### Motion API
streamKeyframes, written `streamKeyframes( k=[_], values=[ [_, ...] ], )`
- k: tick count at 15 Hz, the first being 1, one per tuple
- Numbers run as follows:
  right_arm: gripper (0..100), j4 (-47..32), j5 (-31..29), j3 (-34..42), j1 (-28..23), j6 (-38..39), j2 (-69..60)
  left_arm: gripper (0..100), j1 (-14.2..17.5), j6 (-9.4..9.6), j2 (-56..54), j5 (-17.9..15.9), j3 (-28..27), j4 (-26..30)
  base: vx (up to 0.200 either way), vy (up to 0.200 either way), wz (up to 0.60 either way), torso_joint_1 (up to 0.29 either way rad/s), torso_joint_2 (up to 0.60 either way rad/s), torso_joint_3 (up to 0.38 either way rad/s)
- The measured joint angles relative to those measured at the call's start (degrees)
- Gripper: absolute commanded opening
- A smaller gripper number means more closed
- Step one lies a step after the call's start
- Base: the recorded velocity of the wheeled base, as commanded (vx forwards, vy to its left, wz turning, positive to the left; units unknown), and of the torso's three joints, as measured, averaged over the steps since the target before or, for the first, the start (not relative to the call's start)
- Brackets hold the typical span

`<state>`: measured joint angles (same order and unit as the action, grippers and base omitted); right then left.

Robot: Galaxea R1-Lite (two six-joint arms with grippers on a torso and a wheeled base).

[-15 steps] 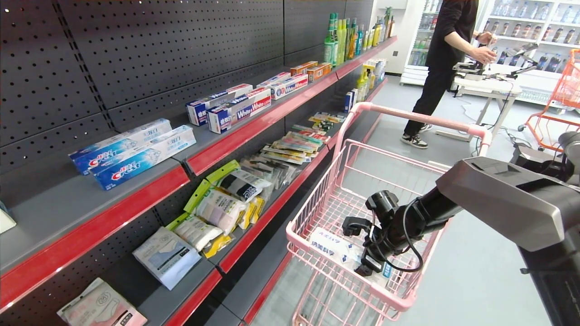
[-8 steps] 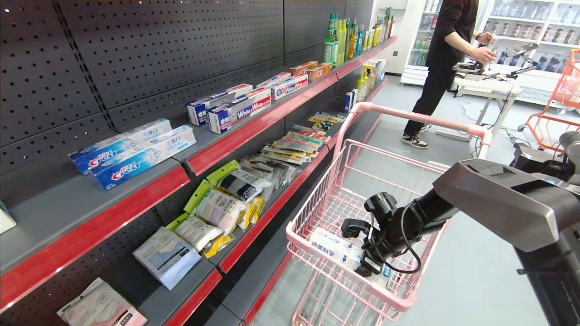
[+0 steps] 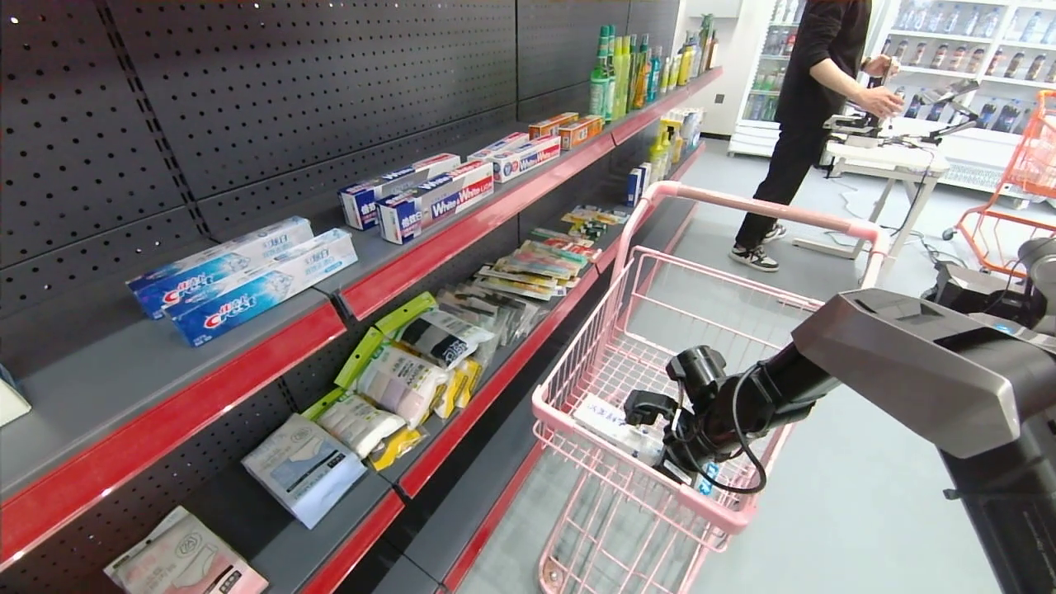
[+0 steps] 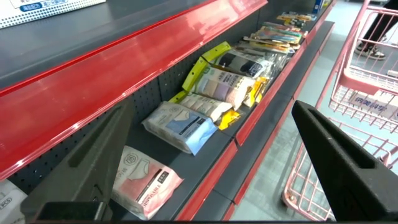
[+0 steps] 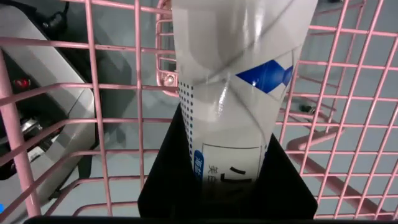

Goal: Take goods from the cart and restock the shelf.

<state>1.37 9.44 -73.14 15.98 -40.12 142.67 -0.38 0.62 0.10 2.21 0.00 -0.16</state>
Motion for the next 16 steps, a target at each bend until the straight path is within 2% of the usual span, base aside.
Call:
streamKeyframes(
  k=[4, 7, 11, 16],
  values=[
    [0, -0.46, 0.06, -0.15, 0.17, 7.47, -2.91, 100, 0.02, 0.00, 0.00, 0.00, 0.00, 0.00, 0.000, 0.000, 0.00, 0.000, 0.00, 0.000],
    [0, -0.28, 0.04, -0.17, -0.46, 9.00, -6.25, 100, 0.02, 0.00, 0.00, 0.00, 0.00, 0.00, 0.000, 0.000, 0.00, 0.000, 0.00, 0.000],
    [0, -0.55, -0.49, 0.43, -1.07, 21.67, -13.34, 100, 0.02, 0.00, 0.00, 0.02, 0.00, 0.00, 0.000, 0.000, 0.00, 0.000, 0.00, 0.000],
    [0, -0.85, -7.67, 6.58, -1.29, 34.00, -25.49, 100, 0.02, -0.02, 0.00, 0.00, 0.00, 0.00, 0.000, 0.000, 0.00, 0.000, 0.00, 0.000]
  ],
)
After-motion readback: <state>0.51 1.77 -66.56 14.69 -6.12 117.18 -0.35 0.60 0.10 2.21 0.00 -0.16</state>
